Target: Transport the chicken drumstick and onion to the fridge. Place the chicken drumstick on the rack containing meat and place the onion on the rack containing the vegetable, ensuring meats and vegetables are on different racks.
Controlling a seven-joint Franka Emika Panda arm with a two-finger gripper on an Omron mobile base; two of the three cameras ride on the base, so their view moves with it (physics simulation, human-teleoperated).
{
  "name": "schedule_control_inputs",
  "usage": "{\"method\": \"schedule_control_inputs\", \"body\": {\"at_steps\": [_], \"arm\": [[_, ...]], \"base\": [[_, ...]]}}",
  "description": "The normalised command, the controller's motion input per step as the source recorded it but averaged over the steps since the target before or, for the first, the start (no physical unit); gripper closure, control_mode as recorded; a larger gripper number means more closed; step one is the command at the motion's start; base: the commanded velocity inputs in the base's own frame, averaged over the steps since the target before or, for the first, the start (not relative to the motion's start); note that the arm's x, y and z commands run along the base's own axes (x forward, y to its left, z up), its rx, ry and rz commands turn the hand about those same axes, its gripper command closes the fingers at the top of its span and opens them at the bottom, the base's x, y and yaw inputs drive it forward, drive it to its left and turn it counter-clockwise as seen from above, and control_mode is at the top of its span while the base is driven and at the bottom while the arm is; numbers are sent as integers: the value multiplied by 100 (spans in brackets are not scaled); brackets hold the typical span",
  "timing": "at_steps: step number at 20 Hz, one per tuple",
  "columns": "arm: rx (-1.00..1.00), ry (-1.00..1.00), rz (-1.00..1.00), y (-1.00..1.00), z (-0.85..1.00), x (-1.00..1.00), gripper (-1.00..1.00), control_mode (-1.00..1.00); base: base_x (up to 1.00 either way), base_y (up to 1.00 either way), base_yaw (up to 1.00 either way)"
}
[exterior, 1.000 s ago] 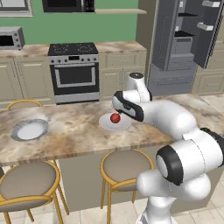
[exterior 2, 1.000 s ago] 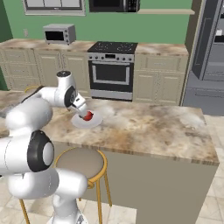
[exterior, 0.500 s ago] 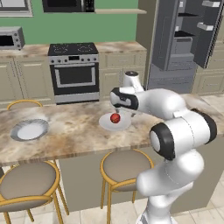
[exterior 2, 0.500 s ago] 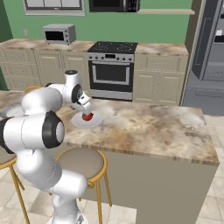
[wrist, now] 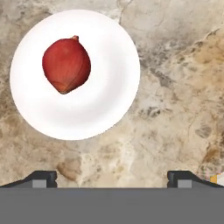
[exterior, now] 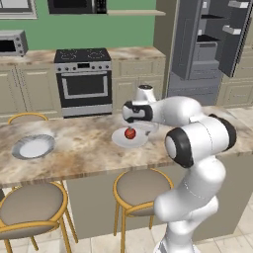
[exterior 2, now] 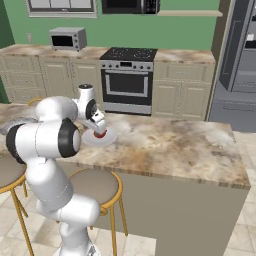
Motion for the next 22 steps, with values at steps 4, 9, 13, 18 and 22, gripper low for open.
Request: {"method": "schedule_control_inputs", "body": {"at_steps": [4, 9, 13, 18, 22], "arm": [[0, 0, 0, 11, -26, 34, -100, -100], [0, 0, 0, 12, -27, 31, -100, -100], [3, 5, 0, 2, -30, 21, -100, -100], [0, 0, 0, 0, -18, 22, -100, -100], [0, 0, 0, 0, -11, 26, -100, -100]], "base": [[0, 0, 0], [0, 0, 0], [0, 0, 0], [0, 0, 0], [0, 0, 0]]}}
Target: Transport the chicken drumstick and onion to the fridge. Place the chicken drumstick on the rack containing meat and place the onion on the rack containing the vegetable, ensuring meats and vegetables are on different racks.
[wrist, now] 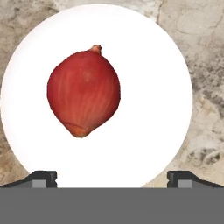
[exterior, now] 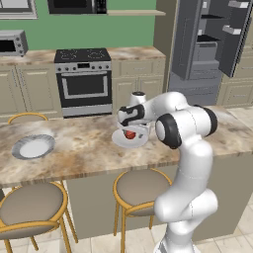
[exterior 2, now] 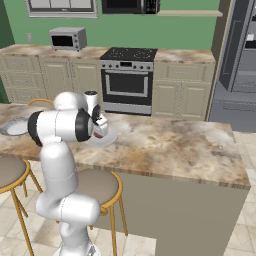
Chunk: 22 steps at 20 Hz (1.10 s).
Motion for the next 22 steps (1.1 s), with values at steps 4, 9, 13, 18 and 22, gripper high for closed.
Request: {"method": "schedule_control_inputs", "body": {"at_steps": [4, 9, 13, 18, 22], "arm": [[0, 0, 0, 0, -8, 28, -100, -100], [0, 0, 0, 0, -13, 26, -100, -100], [0, 0, 0, 0, -19, 29, -100, -100], [0, 0, 0, 0, -20, 31, -100, -100], [0, 0, 0, 0, -19, 25, -100, -100]], "base": [[0, 0, 0], [0, 0, 0], [0, 0, 0], [0, 0, 0], [0, 0, 0]]}}
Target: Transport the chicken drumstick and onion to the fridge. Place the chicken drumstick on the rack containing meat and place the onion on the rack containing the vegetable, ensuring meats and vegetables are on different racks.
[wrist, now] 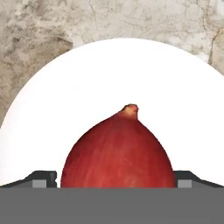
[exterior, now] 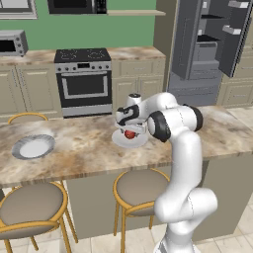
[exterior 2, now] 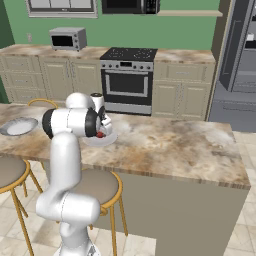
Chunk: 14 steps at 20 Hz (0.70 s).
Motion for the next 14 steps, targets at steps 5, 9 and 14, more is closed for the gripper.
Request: {"method": "schedule_control_inputs", "body": {"at_steps": [5, 9, 14], "arm": [[0, 1, 0, 2, -29, 5, 100, -100], [1, 7, 0, 2, -38, 0, 100, -100], [8, 19, 0, 4, -46, -2, 100, -100]], "base": [[0, 0, 0], [0, 0, 0], [0, 0, 0]]}}
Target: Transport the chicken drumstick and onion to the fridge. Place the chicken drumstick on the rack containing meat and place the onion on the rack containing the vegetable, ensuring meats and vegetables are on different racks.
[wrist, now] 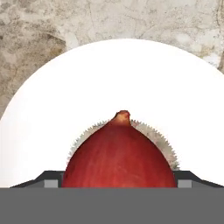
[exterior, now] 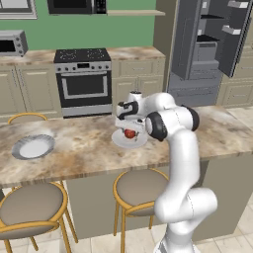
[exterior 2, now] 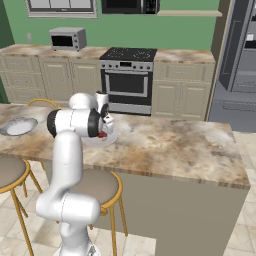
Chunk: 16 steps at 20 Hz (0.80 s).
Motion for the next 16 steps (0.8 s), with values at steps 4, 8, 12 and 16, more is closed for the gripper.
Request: {"method": "schedule_control_inputs", "body": {"at_steps": [4, 8, 12, 16], "arm": [[7, 15, 0, 7, -26, -29, 100, -100], [0, -8, 0, 0, 15, -79, 100, -100], [0, -29, 0, 0, 54, -97, 100, -100], [0, -18, 2, 0, 47, -99, 100, -100]], "base": [[0, 0, 0], [0, 0, 0], [0, 0, 0], [0, 0, 0]]}}
